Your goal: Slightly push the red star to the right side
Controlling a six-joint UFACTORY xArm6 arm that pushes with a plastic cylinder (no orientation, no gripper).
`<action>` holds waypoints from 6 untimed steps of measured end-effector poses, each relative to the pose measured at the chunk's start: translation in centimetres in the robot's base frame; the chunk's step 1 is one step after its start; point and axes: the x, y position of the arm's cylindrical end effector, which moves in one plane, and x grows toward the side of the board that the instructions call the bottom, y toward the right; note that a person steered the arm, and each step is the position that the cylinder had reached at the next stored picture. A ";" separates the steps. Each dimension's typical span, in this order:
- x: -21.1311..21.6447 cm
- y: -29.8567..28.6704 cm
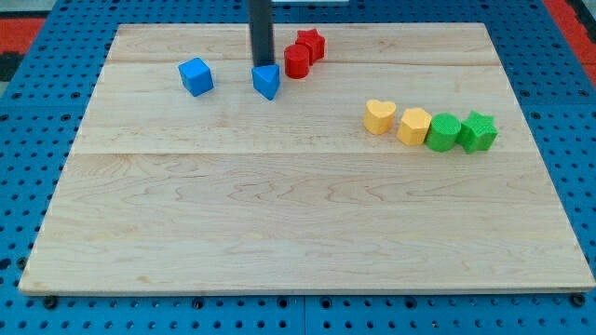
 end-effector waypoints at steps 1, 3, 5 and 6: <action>-2.0 -2.0; -5.2 8.0; -3.3 -8.0; 2.0 -13.4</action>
